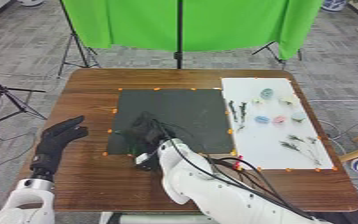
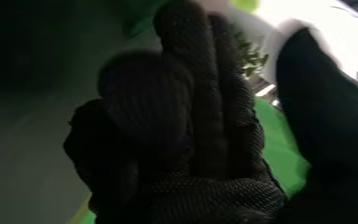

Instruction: Arrange flowers

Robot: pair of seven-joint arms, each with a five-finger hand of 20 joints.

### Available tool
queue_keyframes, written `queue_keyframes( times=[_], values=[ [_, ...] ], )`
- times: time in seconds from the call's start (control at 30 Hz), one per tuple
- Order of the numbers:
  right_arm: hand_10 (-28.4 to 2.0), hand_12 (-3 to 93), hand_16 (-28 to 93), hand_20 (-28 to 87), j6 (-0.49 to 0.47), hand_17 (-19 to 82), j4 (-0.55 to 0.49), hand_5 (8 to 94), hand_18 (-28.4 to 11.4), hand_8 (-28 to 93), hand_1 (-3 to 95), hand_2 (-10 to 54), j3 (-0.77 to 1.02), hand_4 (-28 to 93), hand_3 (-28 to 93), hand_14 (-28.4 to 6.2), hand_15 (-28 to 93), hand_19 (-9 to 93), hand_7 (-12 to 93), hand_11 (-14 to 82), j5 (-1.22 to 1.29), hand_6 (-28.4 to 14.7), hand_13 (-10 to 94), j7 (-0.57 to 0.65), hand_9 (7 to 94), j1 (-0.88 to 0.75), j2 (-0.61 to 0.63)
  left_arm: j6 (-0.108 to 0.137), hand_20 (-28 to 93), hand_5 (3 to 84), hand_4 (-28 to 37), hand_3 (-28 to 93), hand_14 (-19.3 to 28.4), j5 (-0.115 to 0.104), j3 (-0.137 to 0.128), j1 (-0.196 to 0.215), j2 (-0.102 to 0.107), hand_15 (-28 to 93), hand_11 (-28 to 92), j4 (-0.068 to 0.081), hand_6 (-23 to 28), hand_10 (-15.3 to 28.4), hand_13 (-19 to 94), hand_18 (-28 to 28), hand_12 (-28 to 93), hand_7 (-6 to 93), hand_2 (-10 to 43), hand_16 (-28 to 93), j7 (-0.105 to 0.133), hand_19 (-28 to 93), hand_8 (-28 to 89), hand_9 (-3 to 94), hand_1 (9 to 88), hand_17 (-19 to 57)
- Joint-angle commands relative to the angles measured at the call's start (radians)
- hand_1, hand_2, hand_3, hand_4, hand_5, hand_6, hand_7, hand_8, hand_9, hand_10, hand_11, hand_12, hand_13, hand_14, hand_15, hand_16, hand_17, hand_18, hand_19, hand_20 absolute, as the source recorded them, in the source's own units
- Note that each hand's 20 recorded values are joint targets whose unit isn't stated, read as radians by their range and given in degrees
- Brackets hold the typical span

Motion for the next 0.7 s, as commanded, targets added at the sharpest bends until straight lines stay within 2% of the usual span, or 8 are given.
queue_keyframes(
  times=[0.03, 0.13, 0.2, 0.33, 0.37, 0.53, 0.67, 0.7],
  values=[
    [-14.3, 18.2, 34, 57, -0.037, 61, -0.079, 69.3, -15.1, -9, 30.5, 0.5, 0.047, -14, 66, -3.4, 56, 93, 24, 15.7, 0.003, -1.6, 90, -0.121, 74.2, -0.018, 0.055, -0.014, 27, 48.4, -14.4, 62, 18.6, 0.011, -0.015, 0.014, -0.020, 30, 25, -0.003, 5.1, 13.9, 40, 15.5, 14, 12.6, -1.6, 0, -0.010, 23, -6, 49.9, 36.5, 7.8],
    [-14.9, 18.1, 34, 56, 0.009, 59, -0.191, 66.7, -15.9, -9, 29.5, -0.4, 0.095, -13, 66, -4.5, 57, 93, 22, 15.2, -0.038, -2.3, 88, -0.107, 71.7, -0.009, 0.149, -0.011, 27, 48.4, -14.4, 62, 18.5, 0.003, -0.038, 0.028, -0.014, 30, 25, -0.011, 5.1, 13.9, 40, 15.5, 14, 12.6, -1.5, 0, -0.012, 23, -6, 49.8, 36.5, 7.7],
    [-15.1, 18.2, 33, 56, 0.024, 58, -0.284, 65.9, -16.2, -9, 29.2, -2.1, 0.158, -13, 66, -4.8, 57, 93, 21, 15.2, -0.055, -2.7, 87, -0.104, 71.2, -0.021, 0.234, 0.002, 27, 48.4, -14.8, 62, 18.5, -0.011, -0.055, 0.042, -0.011, 30, 25, -0.014, 5.1, 13.9, 40, 15.6, 14, 12.6, -0.9, 0, -0.008, 23, -6, 49.8, 35.9, 7.7],
    [-15.1, 18.4, 33, 56, -0.007, 57, -0.443, 64.9, -16.6, -8, 28.9, -6.2, 0.372, -12, 66, -5.0, 58, 93, 19, 15.2, -0.136, -2.9, 86, -0.099, 70.8, -0.130, 0.390, 0.034, 25, 49.0, -23.2, 64, 19.1, -0.070, -0.096, 0.078, -0.011, 30, 25, -0.022, 5.4, 14.4, 41, 15.2, 14, 12.1, 7.6, 0, 0.010, 21, -6, 50.3, 30.1, 9.5],
    [-15.1, 18.5, 33, 56, -0.021, 57, -0.473, 64.9, -16.5, -8, 28.9, -6.9, 0.434, -12, 66, -5.1, 58, 93, 19, 15.2, -0.156, -2.9, 86, -0.094, 70.8, -0.169, 0.425, 0.045, 25, 49.3, -26.3, 65, 19.2, -0.081, -0.104, 0.086, -0.010, 29, 25, -0.024, 5.4, 14.8, 41, 14.9, 13, 11.7, 12.4, -1, 0.015, 20, -6, 50.7, 27.3, 10.4],
    [-15.2, 18.9, 32, 56, -0.052, 57, -0.589, 64.2, -16.6, -8, 29.2, -9.1, 0.784, -12, 65, -5.2, 58, 93, 17, 15.1, -0.276, -2.9, 85, -0.045, 70.8, -0.466, 0.560, 0.077, 22, 50.5, -28.2, 58, 19.8, -0.100, -0.138, 0.113, -0.006, 26, 23, -0.033, 5.9, 15.4, 42, 14.0, 12, 9.7, 26.2, -2, 0.024, 16, -6, 51.6, 23.6, 12.2],
    [-15.1, 19.1, 32, 56, -0.052, 57, -0.581, 64.1, -16.7, -8, 29.4, -9.4, 1.004, -12, 65, -5.2, 58, 93, 17, 15.3, -0.441, -2.9, 85, 0.049, 71.6, -0.686, 0.592, 0.112, 22, 51.1, -28.3, 49, 19.9, -0.111, -0.161, 0.139, -0.007, 24, 22, -0.043, 6.5, 15.6, 43, 13.8, 12, 8.5, 31.2, -2, 0.022, 15, -6, 52.6, 27.7, 12.7],
    [-15.1, 19.3, 32, 56, -0.062, 56, -0.577, 64.2, -16.6, -8, 29.7, -9.5, 1.052, -12, 65, -5.3, 58, 93, 16, 15.6, -0.474, -3.0, 85, 0.075, 71.9, -0.733, 0.595, 0.107, 22, 51.2, -28.3, 48, 19.9, -0.114, -0.168, 0.146, -0.010, 24, 22, -0.044, 6.7, 15.7, 43, 13.8, 12, 8.4, 31.9, -2, 0.024, 15, -6, 52.8, 28.5, 12.7]
  ],
)
